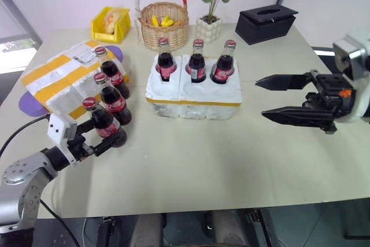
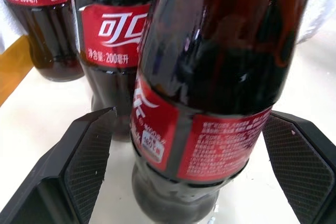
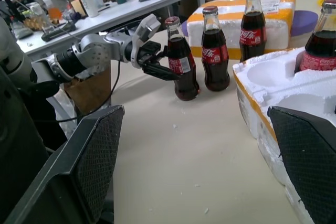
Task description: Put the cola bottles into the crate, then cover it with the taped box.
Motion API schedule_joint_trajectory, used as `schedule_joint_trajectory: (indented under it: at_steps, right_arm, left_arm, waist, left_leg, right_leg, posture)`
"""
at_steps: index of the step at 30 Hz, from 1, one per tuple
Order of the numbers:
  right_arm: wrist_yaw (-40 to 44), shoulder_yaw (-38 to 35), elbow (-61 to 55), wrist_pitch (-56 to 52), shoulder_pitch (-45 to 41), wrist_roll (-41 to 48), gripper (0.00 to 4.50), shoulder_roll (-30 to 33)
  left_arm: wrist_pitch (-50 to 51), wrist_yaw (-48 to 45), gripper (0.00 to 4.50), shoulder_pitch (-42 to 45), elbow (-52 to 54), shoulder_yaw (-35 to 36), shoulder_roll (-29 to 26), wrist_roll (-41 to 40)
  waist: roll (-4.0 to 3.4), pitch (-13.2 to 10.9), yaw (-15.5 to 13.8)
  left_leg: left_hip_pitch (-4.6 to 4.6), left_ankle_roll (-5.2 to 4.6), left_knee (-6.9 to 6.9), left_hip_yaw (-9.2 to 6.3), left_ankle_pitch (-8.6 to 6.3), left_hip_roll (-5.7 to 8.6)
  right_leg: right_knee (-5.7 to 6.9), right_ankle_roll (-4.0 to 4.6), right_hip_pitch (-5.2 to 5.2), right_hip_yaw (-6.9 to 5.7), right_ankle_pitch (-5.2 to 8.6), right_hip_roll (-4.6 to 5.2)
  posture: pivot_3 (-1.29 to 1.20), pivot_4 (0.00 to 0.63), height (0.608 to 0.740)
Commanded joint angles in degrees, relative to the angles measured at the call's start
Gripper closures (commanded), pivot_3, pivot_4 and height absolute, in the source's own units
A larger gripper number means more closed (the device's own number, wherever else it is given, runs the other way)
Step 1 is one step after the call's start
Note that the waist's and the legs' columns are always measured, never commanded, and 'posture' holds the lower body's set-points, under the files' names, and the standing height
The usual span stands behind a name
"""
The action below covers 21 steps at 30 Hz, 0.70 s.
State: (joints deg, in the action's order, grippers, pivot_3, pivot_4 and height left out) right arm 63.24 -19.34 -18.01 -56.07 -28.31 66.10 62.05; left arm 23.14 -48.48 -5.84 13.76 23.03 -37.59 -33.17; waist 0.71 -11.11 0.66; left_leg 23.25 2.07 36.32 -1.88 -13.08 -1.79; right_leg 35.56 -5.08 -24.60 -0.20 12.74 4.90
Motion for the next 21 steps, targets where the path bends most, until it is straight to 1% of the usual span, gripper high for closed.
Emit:
schedule_joint_trajectory:
  at_steps: [1,2,4,12,18,21]
  right_arm:
    - [-0.58,-2.38,-1.56,0.20,-0.24,1.55,0.00,0.03]
    - [-0.81,-2.42,-1.66,0.12,-0.12,1.67,0.00,-0.04]
    - [-1.14,-2.45,-1.82,0.04,0.11,1.90,0.00,-0.11]
    - [-1.84,-2.34,-2.02,0.08,0.43,2.29,0.00,-0.16]
    - [-1.52,-2.31,-1.78,0.38,0.76,1.94,0.00,-0.03]
    - [-1.69,-2.11,-1.86,0.53,0.99,1.91,0.00,-0.41]
  left_arm:
    - [-1.13,-0.29,0.56,0.67,0.01,0.63,-0.24,-0.41]
    - [-1.22,-0.46,0.89,0.65,-0.23,0.75,-0.35,-0.40]
    - [-0.94,-0.48,1.78,0.61,-0.42,0.82,-0.49,-0.43]
    - [0.04,-2.52,1.78,-1.06,0.91,1.00,-1.18,-1.59]
    - [2.68,-7.44,1.78,-5.00,6.98,2.16,-5.22,-5.74]
    - [3.24,-8.35,1.78,-4.14,9.14,1.33,-6.67,-6.40]
  waist:
    - [0.00,0.00,0.00]
    - [0.00,0.00,0.00]
    - [0.00,0.00,0.01]
    - [0.00,0.00,0.07]
    - [0.00,0.00,0.08]
    - [0.03,-0.02,-0.15]
  left_leg:
    - [0.00,0.00,0.00,0.00,0.00,0.00]
    - [0.00,0.00,0.00,0.00,0.00,0.00]
    - [0.00,0.00,0.00,0.00,0.00,0.00]
    - [-0.01,0.00,0.00,0.00,0.00,-0.01]
    - [0.03,-0.03,-0.07,0.02,-0.02,-0.02]
    - [0.07,-0.03,-0.07,0.02,-0.02,-0.02]
  right_leg:
    - [0.00,0.00,0.00,0.00,0.00,0.00]
    - [0.00,0.00,0.00,0.00,0.00,0.00]
    - [0.00,0.00,0.00,0.00,0.00,0.00]
    - [0.00,0.01,0.00,0.00,0.00,-0.01]
    - [-0.15,0.01,-0.01,0.01,0.00,0.00]
    - [-0.20,0.01,-0.03,0.01,0.00,0.00]
  posture:
    - [0.00,0.150,0.740]
    - [0.00,0.150,0.740]
    - [0.00,0.150,0.740]
    - [0.00,0.150,0.740]
    - [0.00,0.150,0.740]
    - [0.00,0.150,0.740]
